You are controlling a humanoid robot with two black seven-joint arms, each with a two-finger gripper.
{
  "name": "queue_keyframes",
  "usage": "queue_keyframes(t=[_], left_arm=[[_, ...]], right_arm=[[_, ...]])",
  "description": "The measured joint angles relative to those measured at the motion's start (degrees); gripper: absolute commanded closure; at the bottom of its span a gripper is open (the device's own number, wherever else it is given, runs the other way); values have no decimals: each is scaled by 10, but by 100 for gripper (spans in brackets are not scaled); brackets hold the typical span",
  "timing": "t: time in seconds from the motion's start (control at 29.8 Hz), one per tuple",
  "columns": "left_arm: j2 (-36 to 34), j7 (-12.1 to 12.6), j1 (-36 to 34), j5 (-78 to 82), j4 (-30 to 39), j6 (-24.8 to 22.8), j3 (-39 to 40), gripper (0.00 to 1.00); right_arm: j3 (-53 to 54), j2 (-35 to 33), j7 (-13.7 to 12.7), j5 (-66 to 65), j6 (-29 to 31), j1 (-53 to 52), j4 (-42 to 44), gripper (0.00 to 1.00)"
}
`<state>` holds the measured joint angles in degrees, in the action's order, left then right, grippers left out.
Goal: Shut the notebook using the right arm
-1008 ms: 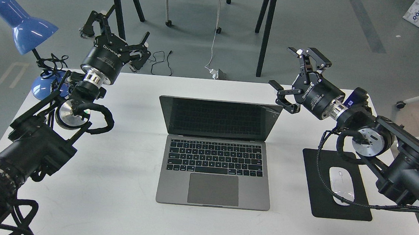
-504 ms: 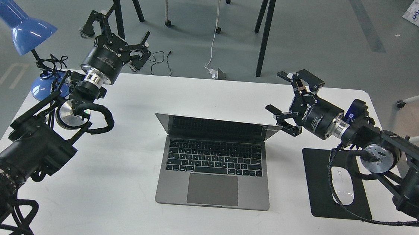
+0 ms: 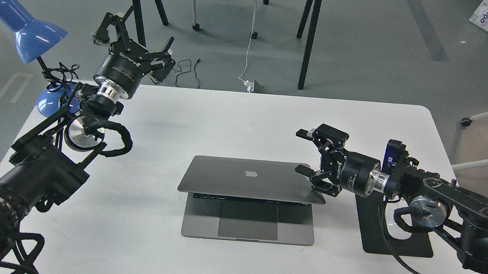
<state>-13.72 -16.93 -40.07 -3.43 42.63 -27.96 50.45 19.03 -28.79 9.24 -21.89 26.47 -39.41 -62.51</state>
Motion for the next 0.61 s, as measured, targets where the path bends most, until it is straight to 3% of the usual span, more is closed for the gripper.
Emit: queue_keyframes(t=[0.61], left_arm=[[0,0,0,0,0,0,0,0]], right_arm=[[-34,9,0,-117,-6,30,41,0]])
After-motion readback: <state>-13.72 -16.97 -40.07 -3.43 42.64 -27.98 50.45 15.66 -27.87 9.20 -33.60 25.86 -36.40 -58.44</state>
